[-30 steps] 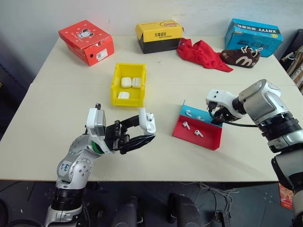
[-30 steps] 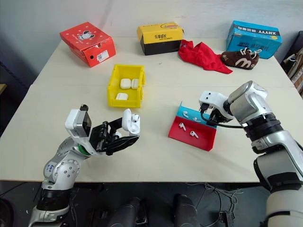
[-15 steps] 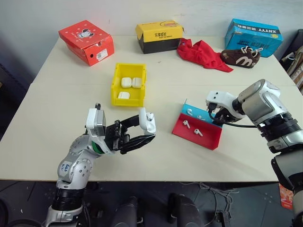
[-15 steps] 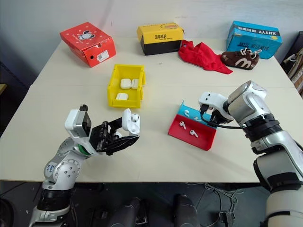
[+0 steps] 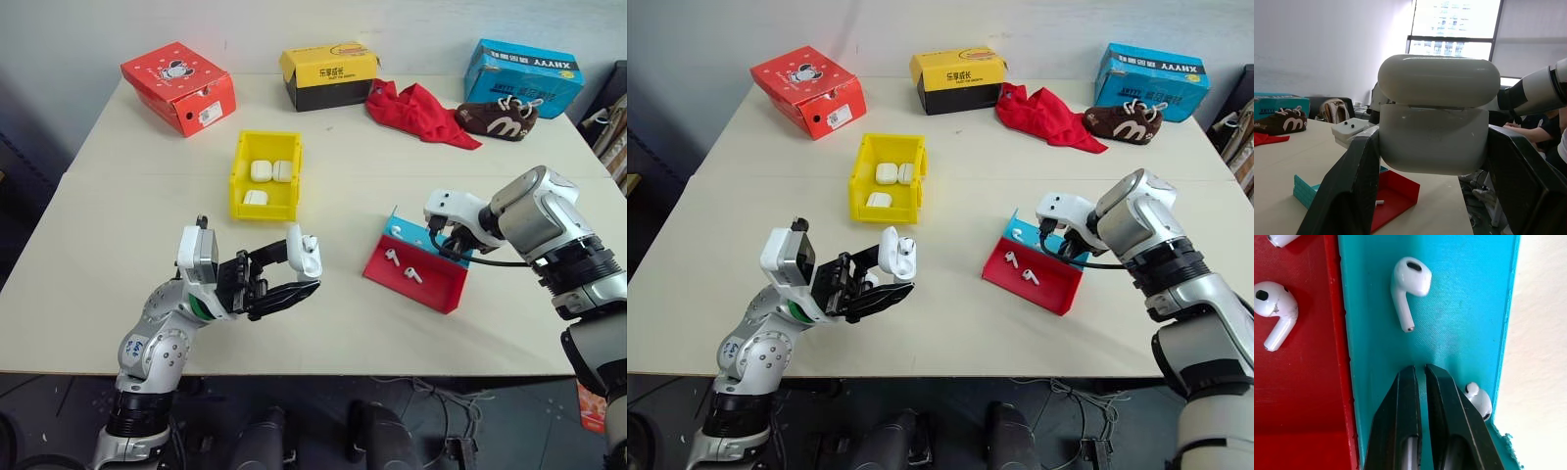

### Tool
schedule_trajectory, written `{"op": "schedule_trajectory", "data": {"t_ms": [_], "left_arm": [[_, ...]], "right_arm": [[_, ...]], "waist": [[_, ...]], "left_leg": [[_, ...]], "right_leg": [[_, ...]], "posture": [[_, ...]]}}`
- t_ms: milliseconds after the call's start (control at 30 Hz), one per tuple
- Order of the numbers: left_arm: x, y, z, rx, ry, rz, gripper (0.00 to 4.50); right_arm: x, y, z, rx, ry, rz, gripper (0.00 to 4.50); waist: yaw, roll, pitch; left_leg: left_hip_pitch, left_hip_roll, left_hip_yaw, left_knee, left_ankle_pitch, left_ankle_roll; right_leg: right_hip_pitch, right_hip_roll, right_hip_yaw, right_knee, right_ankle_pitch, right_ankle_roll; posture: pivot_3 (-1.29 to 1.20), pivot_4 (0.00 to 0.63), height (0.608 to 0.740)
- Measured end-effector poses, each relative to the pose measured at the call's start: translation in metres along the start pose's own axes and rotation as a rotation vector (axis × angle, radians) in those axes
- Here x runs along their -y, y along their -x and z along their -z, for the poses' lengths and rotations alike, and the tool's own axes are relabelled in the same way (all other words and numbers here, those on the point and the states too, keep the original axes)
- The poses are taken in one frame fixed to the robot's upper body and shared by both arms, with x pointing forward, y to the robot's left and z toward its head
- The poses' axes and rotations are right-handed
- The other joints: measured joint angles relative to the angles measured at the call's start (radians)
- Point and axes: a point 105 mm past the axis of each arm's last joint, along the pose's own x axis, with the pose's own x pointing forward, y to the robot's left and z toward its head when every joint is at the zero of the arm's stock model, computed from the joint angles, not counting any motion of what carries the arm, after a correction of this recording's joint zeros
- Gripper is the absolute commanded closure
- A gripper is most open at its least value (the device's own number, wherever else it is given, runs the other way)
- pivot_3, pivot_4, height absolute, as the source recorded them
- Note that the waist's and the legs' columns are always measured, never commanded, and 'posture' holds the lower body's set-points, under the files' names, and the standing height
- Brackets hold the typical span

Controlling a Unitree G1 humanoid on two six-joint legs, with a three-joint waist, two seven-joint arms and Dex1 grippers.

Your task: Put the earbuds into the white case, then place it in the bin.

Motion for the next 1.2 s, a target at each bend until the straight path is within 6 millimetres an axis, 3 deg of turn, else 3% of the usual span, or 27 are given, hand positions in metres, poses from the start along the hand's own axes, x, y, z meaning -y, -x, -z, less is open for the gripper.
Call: {"op": "schedule_trajectory", "data": {"t_ms": [200, 300, 433, 533, 700, 1200], "left_arm": [[0.0, 0.0, 0.0, -0.002, 0.0, 0.001, 1.72], [0.0, 0.001, 0.0, -0.004, -0.001, 0.0, 1.72], [0.0, 0.001, 0.0, -0.006, 0.0, -0.001, 1.72], [0.0, 0.004, 0.001, -0.013, 0.003, -0.007, 1.72], [0.0, 0.004, 0.001, -0.018, 0.002, -0.005, 1.72], [-0.001, 0.007, 0.001, -0.032, 0.001, -0.015, 1.72]], "right_arm": [[-0.003, 0.003, -0.003, 0.028, 0.027, -0.034, 4.23], [0.001, 0.013, -0.007, 0.077, 0.076, -0.021, 3.66], [0.009, 0.024, -0.009, 0.121, 0.051, 0.001, 2.33], [0.015, 0.027, -0.016, 0.169, -0.002, 0.01, 2.33], [0.007, 0.01, -0.029, 0.206, -0.05, -0.025, 2.33], [0.004, -0.002, -0.036, 0.208, -0.093, -0.016, 2.33]], "waist": [[-0.001, 0.0, 0.0], [-0.001, 0.0, 0.0], [-0.002, 0.0, 0.0], [-0.009, 0.0, 0.0], [-0.021, 0.0, 0.0], [-0.022, 0.0, 0.0]], "left_leg": [[0.0, 0.0, 0.0, 0.0, 0.0, 0.0], [0.0, 0.0, 0.0, 0.0, 0.0, 0.0], [0.0, 0.0, 0.0, 0.0, 0.0, 0.0], [0.0, 0.001, 0.0, 0.0, 0.0, 0.0], [0.0, 0.001, 0.0, 0.0, 0.0, 0.0], [0.0, 0.001, 0.0, 0.0, 0.0, 0.0]], "right_leg": [[0.0, 0.0, 0.0, 0.0, 0.0, 0.0], [0.0, 0.0, 0.0, 0.0, 0.0, 0.0], [0.0, 0.0, 0.0, 0.0, 0.0, 0.0], [0.0, 0.0, 0.0, 0.0, 0.0, 0.0], [0.0, 0.001, 0.0, 0.001, 0.0, 0.0], [0.0, 0.001, 0.0, 0.001, 0.0, 0.0]], "posture": [[0.0, 0.15, 0.74], [0.0, 0.15, 0.74], [0.0, 0.15, 0.74], [0.0, 0.15, 0.74], [0.0, 0.15, 0.74], [0.0, 0.15, 0.74]]}}
